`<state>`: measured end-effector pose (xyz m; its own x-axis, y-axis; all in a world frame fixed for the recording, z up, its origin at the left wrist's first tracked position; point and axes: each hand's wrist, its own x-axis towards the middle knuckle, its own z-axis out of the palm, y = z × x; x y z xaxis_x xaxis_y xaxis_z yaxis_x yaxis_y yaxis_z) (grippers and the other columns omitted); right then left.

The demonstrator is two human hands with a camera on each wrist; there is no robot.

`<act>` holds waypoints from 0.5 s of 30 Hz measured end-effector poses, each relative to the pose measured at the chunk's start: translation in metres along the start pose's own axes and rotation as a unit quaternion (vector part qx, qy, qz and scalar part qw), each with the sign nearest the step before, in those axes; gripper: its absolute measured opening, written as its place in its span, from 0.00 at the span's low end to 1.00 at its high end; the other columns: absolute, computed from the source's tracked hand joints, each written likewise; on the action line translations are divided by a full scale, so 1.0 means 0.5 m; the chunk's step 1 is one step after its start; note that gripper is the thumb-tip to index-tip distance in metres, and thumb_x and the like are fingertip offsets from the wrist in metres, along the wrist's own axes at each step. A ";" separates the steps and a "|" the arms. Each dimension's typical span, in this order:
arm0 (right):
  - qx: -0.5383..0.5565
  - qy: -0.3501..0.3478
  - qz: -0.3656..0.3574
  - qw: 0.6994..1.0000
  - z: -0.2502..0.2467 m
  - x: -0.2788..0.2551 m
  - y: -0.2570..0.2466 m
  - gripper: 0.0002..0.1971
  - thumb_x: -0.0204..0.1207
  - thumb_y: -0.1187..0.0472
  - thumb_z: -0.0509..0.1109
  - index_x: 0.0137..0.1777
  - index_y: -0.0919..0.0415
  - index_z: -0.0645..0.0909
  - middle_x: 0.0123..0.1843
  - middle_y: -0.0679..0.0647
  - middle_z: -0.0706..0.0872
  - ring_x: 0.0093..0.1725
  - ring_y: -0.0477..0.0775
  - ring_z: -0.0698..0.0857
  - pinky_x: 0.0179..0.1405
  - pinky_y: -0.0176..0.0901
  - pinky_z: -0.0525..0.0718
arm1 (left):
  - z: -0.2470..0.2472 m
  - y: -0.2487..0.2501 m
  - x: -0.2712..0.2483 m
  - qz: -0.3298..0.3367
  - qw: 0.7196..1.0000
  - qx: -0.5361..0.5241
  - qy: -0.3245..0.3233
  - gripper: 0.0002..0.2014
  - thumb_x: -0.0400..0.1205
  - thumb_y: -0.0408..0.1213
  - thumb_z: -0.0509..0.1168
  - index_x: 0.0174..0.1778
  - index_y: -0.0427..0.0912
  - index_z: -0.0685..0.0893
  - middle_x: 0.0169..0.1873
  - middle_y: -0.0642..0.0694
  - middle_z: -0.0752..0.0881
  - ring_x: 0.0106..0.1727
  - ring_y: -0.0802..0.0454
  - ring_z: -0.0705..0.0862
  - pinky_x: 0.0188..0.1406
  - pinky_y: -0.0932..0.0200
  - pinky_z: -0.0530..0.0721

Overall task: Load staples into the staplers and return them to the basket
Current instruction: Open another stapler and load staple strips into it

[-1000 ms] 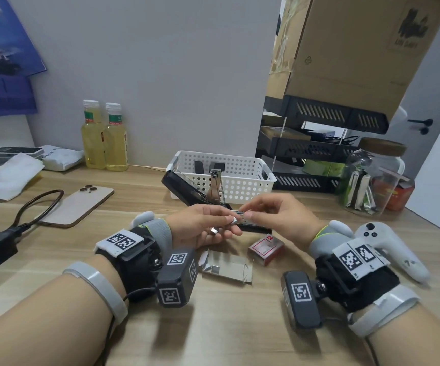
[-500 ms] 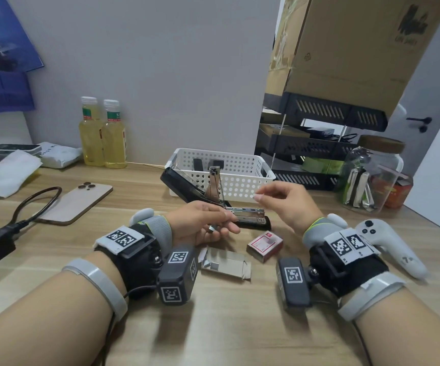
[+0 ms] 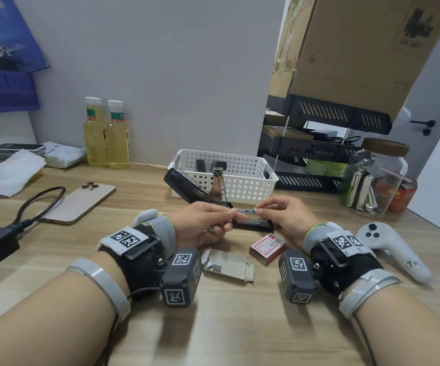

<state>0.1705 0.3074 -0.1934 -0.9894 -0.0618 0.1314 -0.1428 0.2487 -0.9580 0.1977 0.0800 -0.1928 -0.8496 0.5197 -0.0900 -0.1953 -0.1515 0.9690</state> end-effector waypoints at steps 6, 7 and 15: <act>-0.027 0.009 0.002 1.000 -0.004 0.010 0.008 0.04 0.69 0.64 0.83 0.36 0.56 0.92 0.37 0.56 0.89 0.38 0.57 0.83 0.47 0.53 0.83 | -0.002 -0.003 0.001 0.001 1.000 -0.006 0.002 0.16 0.84 0.35 0.63 0.65 0.31 0.86 0.31 0.47 0.78 0.26 0.61 0.71 0.22 0.73 0.69; -0.030 0.009 0.002 0.999 -0.004 0.012 0.009 0.04 0.68 0.63 0.83 0.36 0.55 0.93 0.36 0.56 0.89 0.38 0.56 0.83 0.48 0.54 0.82 | -0.002 -0.003 0.002 -0.001 1.000 -0.011 0.002 0.16 0.85 0.34 0.63 0.65 0.31 0.86 0.32 0.47 0.78 0.26 0.61 0.72 0.22 0.74 0.70; -0.030 0.007 -0.004 1.000 0.004 0.016 0.008 0.04 0.64 0.59 0.84 0.37 0.54 0.93 0.39 0.57 0.92 0.42 0.58 0.86 0.59 0.66 0.86 | -0.009 -0.003 0.004 -0.013 1.000 -0.025 -0.007 0.15 0.88 0.26 0.58 0.68 0.31 0.84 0.35 0.44 0.83 0.28 0.60 0.79 0.29 0.73 0.79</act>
<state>0.1618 0.3061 -0.1966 -0.9885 -0.0501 0.1425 -0.1510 0.3067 -0.9397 0.1941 0.0774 -0.1955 -0.8366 0.5365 -0.1110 -0.2420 -0.1800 0.9534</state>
